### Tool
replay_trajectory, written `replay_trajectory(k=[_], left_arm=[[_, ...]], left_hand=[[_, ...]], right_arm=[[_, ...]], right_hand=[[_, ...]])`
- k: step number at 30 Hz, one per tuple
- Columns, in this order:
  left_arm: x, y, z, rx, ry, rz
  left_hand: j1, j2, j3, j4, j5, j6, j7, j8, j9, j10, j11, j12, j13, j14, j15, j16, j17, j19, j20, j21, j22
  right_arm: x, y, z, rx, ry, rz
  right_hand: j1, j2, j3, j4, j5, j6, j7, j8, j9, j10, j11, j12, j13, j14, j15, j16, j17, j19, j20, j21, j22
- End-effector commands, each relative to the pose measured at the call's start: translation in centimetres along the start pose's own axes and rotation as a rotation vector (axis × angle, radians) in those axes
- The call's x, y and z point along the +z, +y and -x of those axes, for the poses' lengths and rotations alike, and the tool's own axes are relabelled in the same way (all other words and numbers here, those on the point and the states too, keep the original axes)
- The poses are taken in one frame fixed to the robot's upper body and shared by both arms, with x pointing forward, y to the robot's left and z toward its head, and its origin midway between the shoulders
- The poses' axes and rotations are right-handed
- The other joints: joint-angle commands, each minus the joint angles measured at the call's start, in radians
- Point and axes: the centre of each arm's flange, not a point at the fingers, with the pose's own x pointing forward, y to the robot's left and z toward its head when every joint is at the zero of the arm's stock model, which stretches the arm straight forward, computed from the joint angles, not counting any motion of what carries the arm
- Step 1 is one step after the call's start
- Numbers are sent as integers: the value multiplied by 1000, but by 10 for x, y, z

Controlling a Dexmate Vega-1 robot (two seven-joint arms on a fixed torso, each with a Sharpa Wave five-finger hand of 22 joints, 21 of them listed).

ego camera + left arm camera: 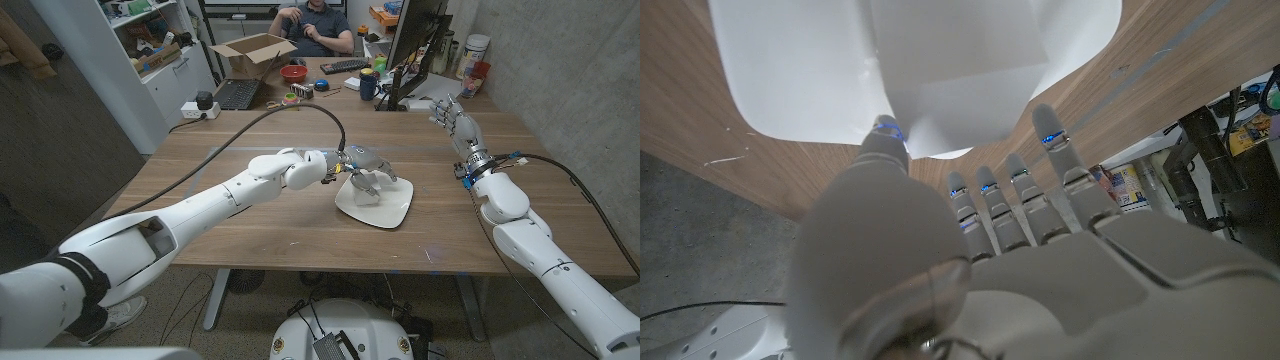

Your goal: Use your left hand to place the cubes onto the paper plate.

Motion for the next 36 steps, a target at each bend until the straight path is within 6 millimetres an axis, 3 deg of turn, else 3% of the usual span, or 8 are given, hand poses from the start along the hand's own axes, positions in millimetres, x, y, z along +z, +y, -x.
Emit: replay_trajectory(k=[1,36], left_arm=[[6,10,7,29,-1,-11],[6,32,35,130,94,-38]], left_hand=[[-11,1,-5,2,4,-4,-4,3,-1,-6,5,-6,2,0,-53,6,1,9,3,-4,3],[-34,9,-24,12,11,11,-4,22,-4,13,8,-10,0,9,-60,17,-10,31,-5,-21,4]], right_arm=[[2,0,1,0,-3,4],[8,6,6,21,-8,10]], right_hand=[[-7,1,-3,3,4,6,-1,7,2,7,-2,3,3,10,1,-1,1,3,-2,-5,1],[-9,-2,-7,3,5,6,0,7,2,8,-2,3,3,10,0,-1,1,3,-1,-11,1]])
